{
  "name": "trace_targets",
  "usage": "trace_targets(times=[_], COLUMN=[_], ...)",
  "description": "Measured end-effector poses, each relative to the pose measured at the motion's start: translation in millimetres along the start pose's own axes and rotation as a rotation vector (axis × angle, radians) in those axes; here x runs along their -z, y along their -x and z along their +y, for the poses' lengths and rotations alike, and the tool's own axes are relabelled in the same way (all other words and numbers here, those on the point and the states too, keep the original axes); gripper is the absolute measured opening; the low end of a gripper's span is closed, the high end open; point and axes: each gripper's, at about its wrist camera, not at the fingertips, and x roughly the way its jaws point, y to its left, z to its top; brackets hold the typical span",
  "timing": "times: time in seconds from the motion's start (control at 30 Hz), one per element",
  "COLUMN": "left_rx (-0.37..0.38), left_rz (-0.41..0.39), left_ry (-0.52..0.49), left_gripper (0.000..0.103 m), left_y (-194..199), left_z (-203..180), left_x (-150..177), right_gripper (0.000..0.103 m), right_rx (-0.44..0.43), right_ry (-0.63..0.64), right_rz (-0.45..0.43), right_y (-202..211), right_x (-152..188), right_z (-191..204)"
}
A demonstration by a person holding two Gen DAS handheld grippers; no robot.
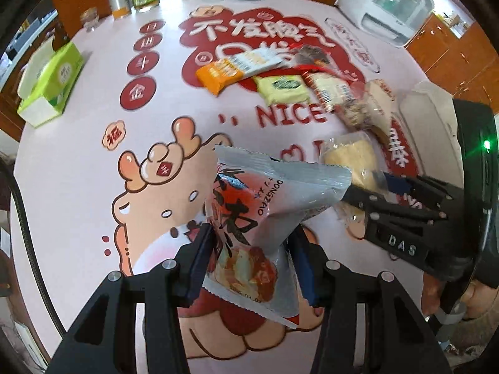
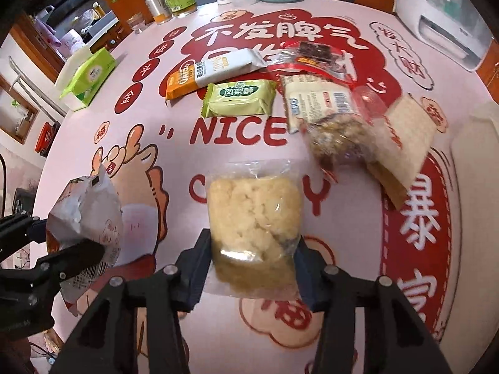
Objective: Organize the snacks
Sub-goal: 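Carry both bags over the white tray and open both tools to release them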
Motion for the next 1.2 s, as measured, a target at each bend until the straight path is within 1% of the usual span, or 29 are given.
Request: trace_targets(times=[0.13, 0.2, 0.3, 0.4, 0.53, 0.67, 0.7, 0.73, 0.9, 1.03, 1.1, 1.2], left_rx=[0.011, 0.024, 0.062, 0.08, 0.103, 0.114, 0.114, 0.113, 0.105, 0.07, 0.052, 0.024], left_rz=[-0.037, -0.05, -0.067, -0.083, -0.117, -0.16, -0.167, -0.18, -0.219, -0.231, -0.227, -0.214], left_ry=[-0.027, -0.044, -0.076, -0.114, -0.19, -0.243, -0.25, -0.263, -0.287, -0.303, -0.305, -0.3], left_gripper=[0.048, 0.048, 0.048, 0.048, 0.048, 0.048, 0.048, 0.048, 0.048, 0.048, 0.048, 0.048], left_y=[20, 28, 40, 49, 63, 74, 75, 77, 81, 77, 72, 64], left_z=[-27, -42, -75, -111, -174, -231, -241, -259, -316, -357, -368, -381], left_x=[-4, -5, -8, -8, -16, -30, -34, -39, -55, -64, -66, -68], right_gripper=[0.049, 0.049, 0.049, 0.049, 0.049, 0.049, 0.049, 0.049, 0.049, 0.049, 0.049, 0.049], right_rx=[-0.007, -0.004, 0.001, 0.012, 0.052, 0.088, 0.096, 0.108, 0.197, 0.251, 0.269, 0.27], right_ry=[-0.016, -0.024, -0.043, -0.064, -0.091, -0.133, -0.142, -0.15, -0.21, -0.27, -0.294, -0.317], right_rz=[-0.05, -0.093, -0.169, -0.246, -0.354, -0.429, -0.442, -0.454, -0.506, -0.543, -0.554, -0.555], right_y=[29, 51, 89, 127, 180, 218, 226, 232, 260, 272, 275, 274], right_x=[14, 22, 31, 38, 56, 74, 78, 82, 97, 103, 104, 105], right_z=[-11, -19, -35, -52, -81, -114, -122, -130, -177, -215, -234, -256])
